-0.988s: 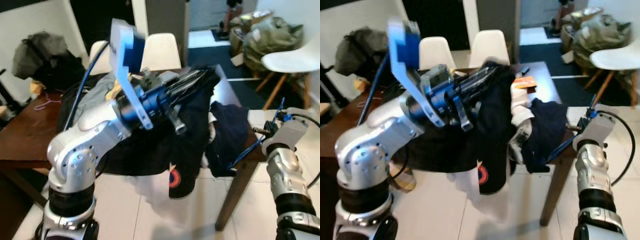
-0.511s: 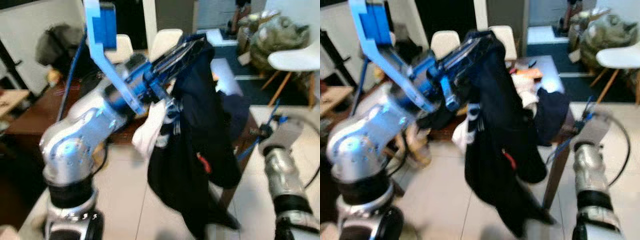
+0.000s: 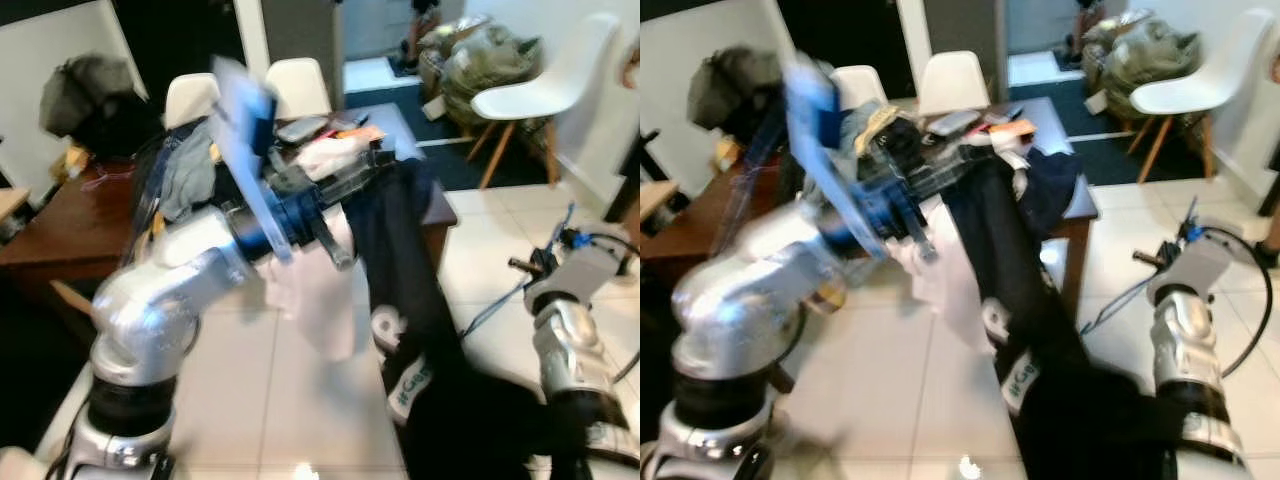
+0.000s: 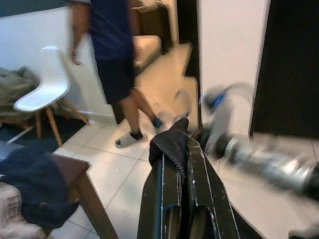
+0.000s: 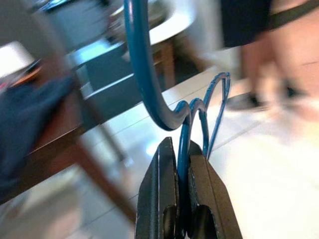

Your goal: Hang hanger

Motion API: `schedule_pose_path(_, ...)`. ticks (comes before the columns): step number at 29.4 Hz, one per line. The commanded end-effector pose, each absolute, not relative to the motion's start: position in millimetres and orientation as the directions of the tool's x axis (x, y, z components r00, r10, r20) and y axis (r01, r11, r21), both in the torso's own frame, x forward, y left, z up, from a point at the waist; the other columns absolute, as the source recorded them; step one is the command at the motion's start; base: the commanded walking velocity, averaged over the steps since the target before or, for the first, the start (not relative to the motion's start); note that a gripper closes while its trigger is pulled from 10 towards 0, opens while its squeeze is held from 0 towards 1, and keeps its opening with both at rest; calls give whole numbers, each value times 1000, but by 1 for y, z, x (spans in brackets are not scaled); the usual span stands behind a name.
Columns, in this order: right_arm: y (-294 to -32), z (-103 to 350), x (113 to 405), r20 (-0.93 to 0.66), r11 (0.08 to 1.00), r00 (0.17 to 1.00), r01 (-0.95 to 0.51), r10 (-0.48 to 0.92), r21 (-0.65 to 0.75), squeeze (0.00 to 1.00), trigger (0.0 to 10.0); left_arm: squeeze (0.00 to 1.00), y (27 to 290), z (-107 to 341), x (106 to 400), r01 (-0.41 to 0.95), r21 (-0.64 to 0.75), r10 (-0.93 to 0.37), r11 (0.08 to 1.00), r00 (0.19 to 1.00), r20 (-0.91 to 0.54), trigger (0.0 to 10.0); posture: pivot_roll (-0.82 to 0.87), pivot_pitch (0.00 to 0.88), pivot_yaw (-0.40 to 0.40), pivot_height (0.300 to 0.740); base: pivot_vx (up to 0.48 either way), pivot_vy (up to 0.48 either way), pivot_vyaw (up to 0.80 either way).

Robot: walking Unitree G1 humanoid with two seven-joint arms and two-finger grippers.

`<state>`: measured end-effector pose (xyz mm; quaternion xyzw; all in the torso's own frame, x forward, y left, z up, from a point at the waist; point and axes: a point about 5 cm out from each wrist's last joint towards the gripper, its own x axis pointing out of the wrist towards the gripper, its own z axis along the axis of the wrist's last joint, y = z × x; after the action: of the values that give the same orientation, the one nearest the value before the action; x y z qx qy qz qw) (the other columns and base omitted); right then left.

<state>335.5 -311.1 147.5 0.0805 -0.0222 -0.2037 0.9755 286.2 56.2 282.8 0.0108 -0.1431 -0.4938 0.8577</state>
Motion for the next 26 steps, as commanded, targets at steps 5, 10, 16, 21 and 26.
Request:
schedule_pose_path(5, -312, 148, 337, -1, 898, 911, 407, -413, 170, 0, 10000, 0, 66, 231, 312, 691, 428, -771, 582, 636, 22, 10000, -97, 0, 70, 736, 0, 0, -775)
schedule_pose_path(10, -313, 148, 337, -8, 895, 909, 412, -417, 170, 0, 10000, 0, 71, 226, 319, 612, 551, -739, 568, 673, 15, 10000, -100, 0, 68, 736, 0, 0, -775)
schedule_pose_path(16, -315, 147, 337, -18, 895, 910, 412, -415, 172, 0, 10000, 0, 77, 213, 326, 543, 681, -738, 492, 675, -4, 10000, -102, 0, 65, 736, 0, 0, -770)
schedule_pose_path(21, -313, 146, 338, -29, 907, 921, 389, -389, 163, 0, 10000, 0, 97, 168, 334, 610, 537, -671, 582, 734, -107, 10000, -111, 0, 71, 736, 0, 0, -772)
schedule_pose_path(26, -310, 146, 339, -36, 920, 931, 364, -362, 143, 0, 10000, 0, 116, 135, 336, 615, 358, -593, 703, 784, -183, 10000, -117, 0, 76, 736, 0, 0, -771)
